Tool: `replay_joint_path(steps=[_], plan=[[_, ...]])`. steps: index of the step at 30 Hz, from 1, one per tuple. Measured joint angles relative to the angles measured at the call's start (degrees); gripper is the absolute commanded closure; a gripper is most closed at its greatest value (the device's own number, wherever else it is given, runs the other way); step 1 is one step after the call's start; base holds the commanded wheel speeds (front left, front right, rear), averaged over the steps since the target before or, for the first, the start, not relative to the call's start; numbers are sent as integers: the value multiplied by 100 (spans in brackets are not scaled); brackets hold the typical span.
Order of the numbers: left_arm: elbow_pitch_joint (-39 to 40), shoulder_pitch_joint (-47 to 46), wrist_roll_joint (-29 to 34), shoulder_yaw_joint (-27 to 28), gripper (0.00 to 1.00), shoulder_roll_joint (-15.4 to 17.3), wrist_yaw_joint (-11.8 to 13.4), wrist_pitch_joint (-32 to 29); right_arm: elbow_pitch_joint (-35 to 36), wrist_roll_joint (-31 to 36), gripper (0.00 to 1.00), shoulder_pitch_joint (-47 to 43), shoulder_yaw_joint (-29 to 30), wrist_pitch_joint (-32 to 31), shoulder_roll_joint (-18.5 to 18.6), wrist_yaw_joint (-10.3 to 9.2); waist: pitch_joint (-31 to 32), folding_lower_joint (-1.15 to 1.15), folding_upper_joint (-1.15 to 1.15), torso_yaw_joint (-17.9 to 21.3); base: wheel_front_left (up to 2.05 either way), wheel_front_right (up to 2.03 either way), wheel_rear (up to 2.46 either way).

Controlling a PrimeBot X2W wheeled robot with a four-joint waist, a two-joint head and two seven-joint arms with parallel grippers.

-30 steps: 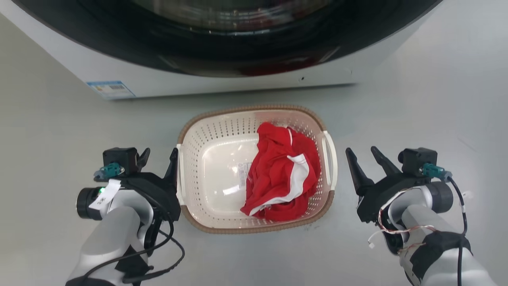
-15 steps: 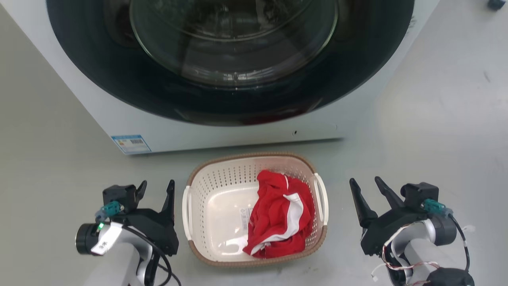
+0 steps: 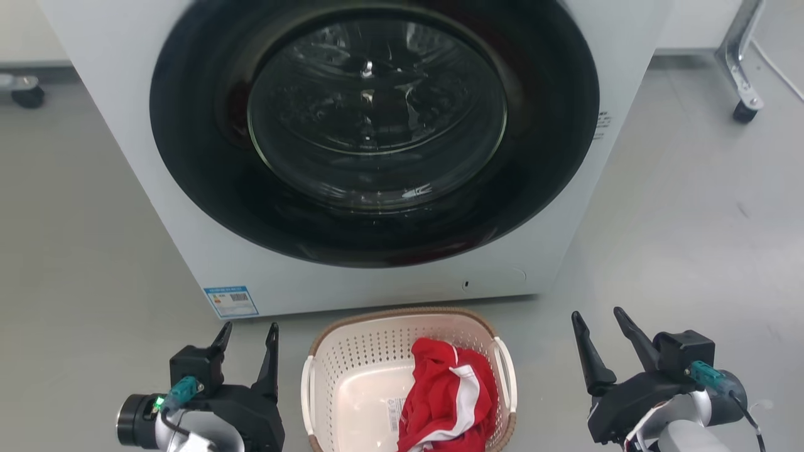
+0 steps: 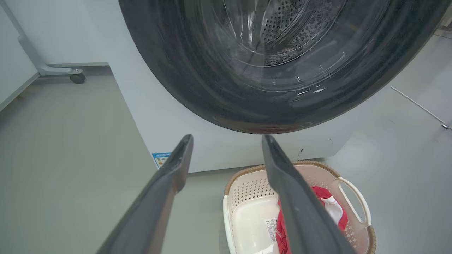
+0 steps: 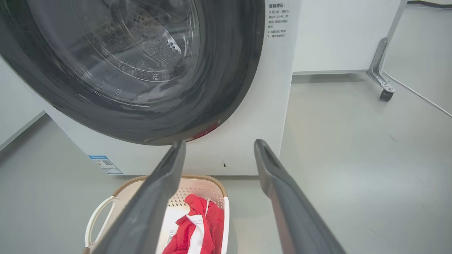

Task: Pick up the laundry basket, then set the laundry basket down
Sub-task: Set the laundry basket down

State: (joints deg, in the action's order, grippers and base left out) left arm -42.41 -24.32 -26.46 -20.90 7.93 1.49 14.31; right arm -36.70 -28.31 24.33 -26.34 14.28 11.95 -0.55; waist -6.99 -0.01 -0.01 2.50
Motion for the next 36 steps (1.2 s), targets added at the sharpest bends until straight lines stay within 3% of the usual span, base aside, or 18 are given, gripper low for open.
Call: replay_joint_path(steps=[9, 19, 36], plan=[[1389, 658, 349, 37, 0, 202, 260, 1, 1000, 279, 0, -506, 181, 1, 241, -288, 330, 1, 0, -3, 0, 0, 0], [2598, 1627, 582, 290, 0, 332, 463, 1, 1833, 416, 0, -1145, 392, 1, 391, -458, 540, 1, 1, 42, 0, 0, 0], [3311, 2691, 648, 648, 0, 269, 558, 15, 2424, 438, 0, -2155, 623, 1, 401, -601, 780, 2, 1, 25, 0, 0, 0]])
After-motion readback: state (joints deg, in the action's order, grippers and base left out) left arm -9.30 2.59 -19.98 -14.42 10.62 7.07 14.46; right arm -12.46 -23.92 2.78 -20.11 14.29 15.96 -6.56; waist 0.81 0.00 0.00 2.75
